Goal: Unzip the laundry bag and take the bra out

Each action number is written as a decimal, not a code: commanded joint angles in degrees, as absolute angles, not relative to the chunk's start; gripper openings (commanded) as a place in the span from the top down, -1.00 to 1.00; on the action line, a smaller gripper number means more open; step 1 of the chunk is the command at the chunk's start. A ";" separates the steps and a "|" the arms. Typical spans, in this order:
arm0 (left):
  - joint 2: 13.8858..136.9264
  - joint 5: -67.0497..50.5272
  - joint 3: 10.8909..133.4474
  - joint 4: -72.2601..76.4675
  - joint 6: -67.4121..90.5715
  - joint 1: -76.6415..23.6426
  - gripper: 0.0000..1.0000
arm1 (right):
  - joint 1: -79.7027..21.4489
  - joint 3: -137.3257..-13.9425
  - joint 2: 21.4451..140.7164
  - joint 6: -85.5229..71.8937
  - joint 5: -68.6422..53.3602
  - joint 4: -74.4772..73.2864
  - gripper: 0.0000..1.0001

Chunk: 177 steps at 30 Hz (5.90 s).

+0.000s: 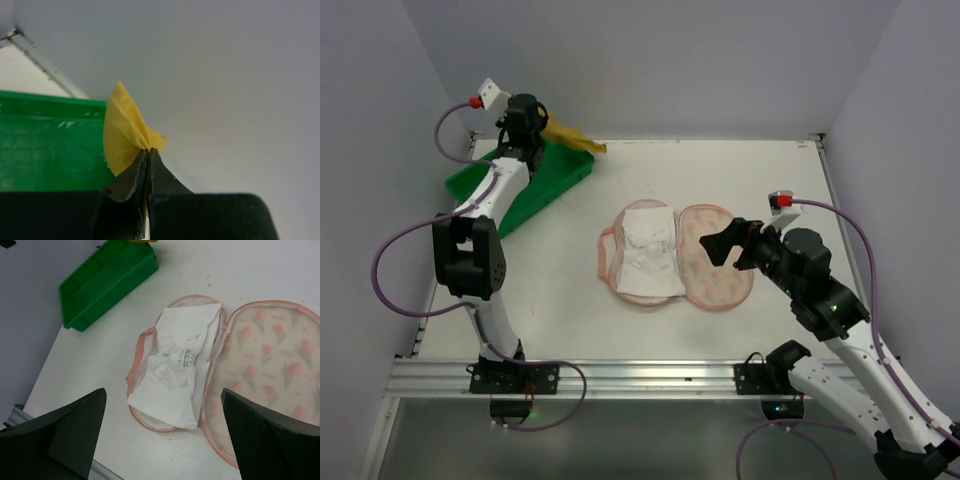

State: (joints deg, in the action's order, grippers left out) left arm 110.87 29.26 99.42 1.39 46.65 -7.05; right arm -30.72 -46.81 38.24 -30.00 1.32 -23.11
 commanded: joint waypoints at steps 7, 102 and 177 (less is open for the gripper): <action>100.64 32.78 67.52 16.61 49.74 -0.01 1.00 | -30.67 -47.02 39.64 -29.44 -2.90 -21.53 -0.97; 108.72 -12.48 78.66 -14.68 15.11 -25.31 -0.81 | -30.67 -43.33 41.31 -32.25 -4.83 -19.95 -0.97; 94.83 7.91 108.62 -14.25 46.57 0.17 1.00 | -30.67 -44.47 38.32 -32.26 -3.60 -20.13 -0.97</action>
